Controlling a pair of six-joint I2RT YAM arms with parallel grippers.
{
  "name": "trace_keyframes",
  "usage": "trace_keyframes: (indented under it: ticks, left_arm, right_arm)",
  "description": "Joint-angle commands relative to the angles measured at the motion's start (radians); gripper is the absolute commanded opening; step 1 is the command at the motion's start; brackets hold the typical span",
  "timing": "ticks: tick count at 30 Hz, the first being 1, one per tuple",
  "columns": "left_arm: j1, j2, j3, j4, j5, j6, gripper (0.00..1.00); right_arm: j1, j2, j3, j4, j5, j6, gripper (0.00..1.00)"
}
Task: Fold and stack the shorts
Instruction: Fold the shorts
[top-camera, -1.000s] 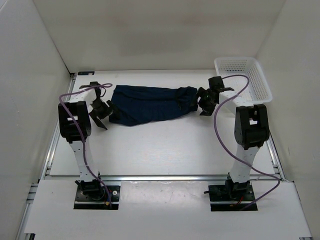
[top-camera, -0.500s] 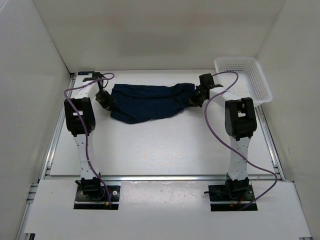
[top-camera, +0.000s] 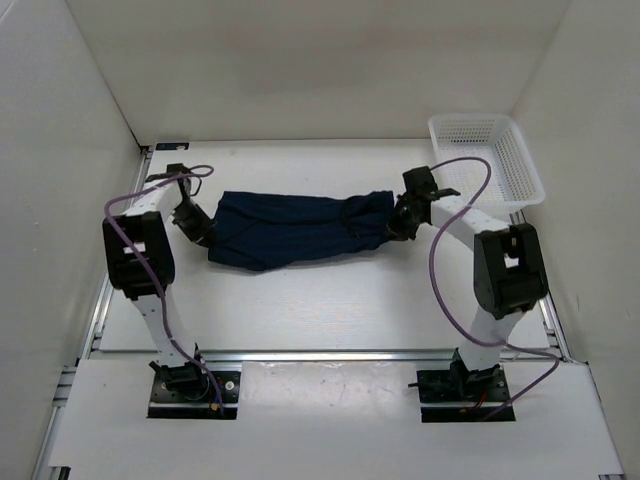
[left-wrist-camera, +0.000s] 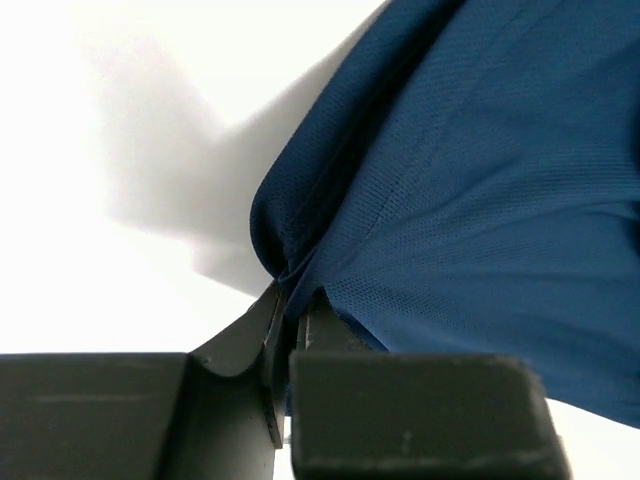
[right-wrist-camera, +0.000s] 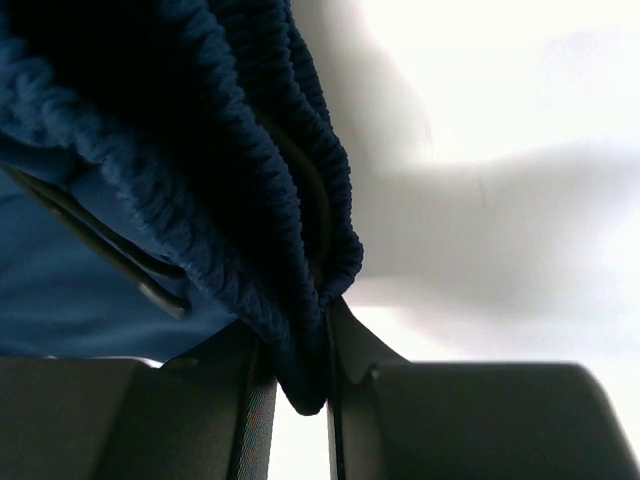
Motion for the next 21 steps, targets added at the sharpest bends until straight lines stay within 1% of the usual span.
trace_keyframes:
  ticks: [1,2,6,7,8,9,10,11,13,14,15,16,17,18,19,20,21]
  left_arm:
    - [0.020,-0.153,-0.102,0.005,-0.053,0.026,0.10]
    - [0.020,-0.171,-0.124,0.005,-0.054,0.035,0.10]
    - [0.020,-0.246,-0.211,0.014,-0.054,0.046,0.10]
    - [0.020,-0.256,-0.227,0.014,-0.054,0.046,0.10]
    - [0.020,-0.266,-0.245,0.014,-0.044,0.059,0.10]
    - [0.020,-0.266,-0.245,0.014,-0.029,0.075,0.12]
    - [0.020,-0.254,-0.256,0.014,-0.020,0.075,0.18]
    - [0.020,-0.254,-0.256,0.014,-0.020,0.086,0.29]
    - [0.011,-0.254,-0.265,0.014,-0.011,0.086,0.52]
    - [0.011,-0.277,-0.265,0.014,-0.020,0.086,0.65]
    - [0.011,-0.288,-0.265,0.014,-0.030,0.086,0.87]
    - [0.011,-0.299,-0.247,0.014,-0.040,0.086,0.89]
    - [0.011,-0.318,-0.233,-0.011,-0.040,0.086,0.91]
    - [0.011,-0.319,-0.200,-0.024,-0.073,0.086,0.98]
    - [0.002,-0.334,-0.180,-0.038,-0.086,0.086,0.98]
    - [0.002,-0.352,-0.161,-0.061,-0.098,0.086,0.98]
    - [-0.007,-0.361,-0.144,-0.072,-0.110,0.086,0.98]
  right_arm:
    - [0.006,-0.127,-0.114,-0.053,0.030,-0.039,0.00]
    - [0.006,-0.152,-0.175,-0.053,0.030,-0.050,0.00]
    - [0.006,-0.273,-0.298,-0.086,0.011,-0.068,0.00]
    - [0.006,-0.292,-0.315,-0.108,0.011,-0.079,0.13]
    - [0.006,-0.309,-0.328,-0.119,0.023,-0.079,0.24]
    - [0.015,-0.342,-0.338,-0.133,0.033,-0.088,0.36]
    - [0.015,-0.362,-0.350,-0.145,0.047,-0.088,0.60]
    - [0.015,-0.381,-0.350,-0.176,0.076,-0.100,0.69]
    - [0.015,-0.439,-0.338,-0.207,0.102,-0.110,0.79]
    - [0.015,-0.457,-0.327,-0.234,0.113,-0.120,0.79]
    - [0.015,-0.488,-0.304,-0.247,0.125,-0.120,0.79]
    - [0.015,-0.499,-0.290,-0.257,0.145,-0.120,0.79]
    - [0.015,-0.508,-0.275,-0.267,0.145,-0.130,0.77]
    - [0.015,-0.508,-0.243,-0.267,0.145,-0.130,0.73]
    - [0.029,-0.508,-0.228,-0.267,0.145,-0.130,0.64]
    - [0.050,-0.499,-0.209,-0.267,0.145,-0.130,0.43]
    - [0.066,-0.487,-0.189,-0.267,0.145,-0.130,0.29]
